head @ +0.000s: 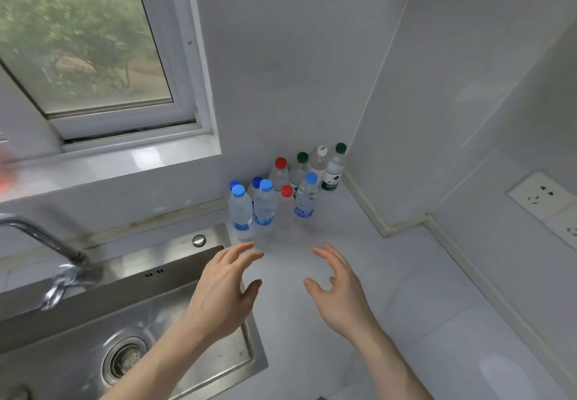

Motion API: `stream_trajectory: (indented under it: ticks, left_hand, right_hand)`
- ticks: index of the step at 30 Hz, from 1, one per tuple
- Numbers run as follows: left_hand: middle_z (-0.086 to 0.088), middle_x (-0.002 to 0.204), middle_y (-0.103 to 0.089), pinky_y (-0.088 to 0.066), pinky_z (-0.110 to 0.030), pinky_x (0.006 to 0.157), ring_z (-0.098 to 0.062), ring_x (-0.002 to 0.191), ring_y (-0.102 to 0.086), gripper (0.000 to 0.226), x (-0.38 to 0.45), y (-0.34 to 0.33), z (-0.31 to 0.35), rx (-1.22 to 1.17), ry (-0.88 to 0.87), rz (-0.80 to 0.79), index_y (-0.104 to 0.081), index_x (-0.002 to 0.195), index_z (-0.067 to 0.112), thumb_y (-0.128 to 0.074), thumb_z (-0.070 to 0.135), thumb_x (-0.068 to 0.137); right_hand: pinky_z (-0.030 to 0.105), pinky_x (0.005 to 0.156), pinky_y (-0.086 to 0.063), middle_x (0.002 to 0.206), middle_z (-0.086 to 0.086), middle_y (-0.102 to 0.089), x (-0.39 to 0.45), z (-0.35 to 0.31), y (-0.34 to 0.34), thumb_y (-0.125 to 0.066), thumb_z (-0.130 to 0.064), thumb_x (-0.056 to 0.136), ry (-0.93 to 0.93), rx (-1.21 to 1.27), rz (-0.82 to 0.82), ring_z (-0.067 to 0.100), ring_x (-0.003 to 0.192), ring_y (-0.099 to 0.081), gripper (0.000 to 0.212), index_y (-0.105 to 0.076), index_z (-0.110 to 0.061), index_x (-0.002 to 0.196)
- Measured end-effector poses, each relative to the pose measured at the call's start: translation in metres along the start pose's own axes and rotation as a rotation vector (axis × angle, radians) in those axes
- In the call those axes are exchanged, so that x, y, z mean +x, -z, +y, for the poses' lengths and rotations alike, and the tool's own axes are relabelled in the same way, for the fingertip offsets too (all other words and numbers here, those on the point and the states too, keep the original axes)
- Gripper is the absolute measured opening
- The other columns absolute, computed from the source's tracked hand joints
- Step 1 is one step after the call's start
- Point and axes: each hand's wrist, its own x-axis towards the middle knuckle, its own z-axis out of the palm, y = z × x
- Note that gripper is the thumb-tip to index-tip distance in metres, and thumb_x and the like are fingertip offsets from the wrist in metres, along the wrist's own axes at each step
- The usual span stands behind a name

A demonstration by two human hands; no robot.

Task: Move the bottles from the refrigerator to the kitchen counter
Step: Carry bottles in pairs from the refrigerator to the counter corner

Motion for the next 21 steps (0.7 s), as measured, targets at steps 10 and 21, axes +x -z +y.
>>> stream_trajectory:
  ticks: [10,21]
  left_hand:
    - [0.018,0.156,-0.041,-0.035,-0.034,0.117,-0.011,0.142,-0.038,0.048,0.001,-0.011,0.063,0.014,-0.178,-0.135,-0.049,0.144,0.041,-0.063,0.038,0.098]
    - [0.021,0.156,-0.038,-0.032,-0.031,0.117,-0.011,0.143,-0.035,0.046,-0.027,-0.054,0.206,-0.01,-0.598,-0.324,-0.052,0.141,0.041,-0.063,0.034,0.097]
  right_hand:
    - [0.032,0.124,-0.032,0.16,-0.034,-0.024,-0.082,0.016,0.05,-0.068,-0.028,0.097,-0.05,-0.017,0.151,-0.008,0.147,-0.029,0.058,-0.046,-0.047,0.147]
    - [0.03,0.125,-0.03,0.16,-0.036,-0.023,-0.226,0.062,0.122,-0.066,-0.035,0.099,-0.242,0.116,0.492,-0.008,0.147,-0.03,0.057,-0.042,-0.051,0.147]
